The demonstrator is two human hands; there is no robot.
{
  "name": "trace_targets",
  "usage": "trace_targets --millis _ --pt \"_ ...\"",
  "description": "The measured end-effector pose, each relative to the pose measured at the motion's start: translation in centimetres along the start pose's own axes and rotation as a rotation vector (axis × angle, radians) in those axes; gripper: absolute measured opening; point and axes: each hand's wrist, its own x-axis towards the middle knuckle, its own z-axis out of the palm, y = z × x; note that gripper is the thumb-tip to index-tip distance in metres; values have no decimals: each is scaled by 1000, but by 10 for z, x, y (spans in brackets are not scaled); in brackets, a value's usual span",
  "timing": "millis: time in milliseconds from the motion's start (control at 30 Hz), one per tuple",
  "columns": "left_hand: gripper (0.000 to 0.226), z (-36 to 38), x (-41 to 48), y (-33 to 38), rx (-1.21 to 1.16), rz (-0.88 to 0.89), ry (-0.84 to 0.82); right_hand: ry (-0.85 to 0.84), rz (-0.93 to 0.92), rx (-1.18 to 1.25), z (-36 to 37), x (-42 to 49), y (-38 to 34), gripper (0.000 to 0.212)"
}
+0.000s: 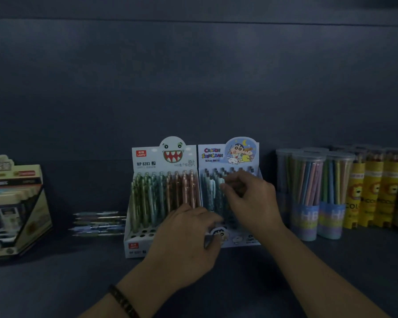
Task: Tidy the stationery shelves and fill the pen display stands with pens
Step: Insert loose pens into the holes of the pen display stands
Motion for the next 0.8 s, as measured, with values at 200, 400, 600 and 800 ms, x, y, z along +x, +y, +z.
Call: trace_targets --millis 200,400,600,800 --pt "13 -34 8 -18 -175 14 472 101 31 52 -5 -3 -6 5" --pt "16 -88 7 -65 -198 -55 671 106 -98 52 2 -6 -44 11" --pt "22 -116 -32 -144 56 -70 536 -85 -166 151 51 -22 -102 14" --pt "23 -79 -77 -207 84 -210 326 -47 -219 128 96 -32 -116 11"
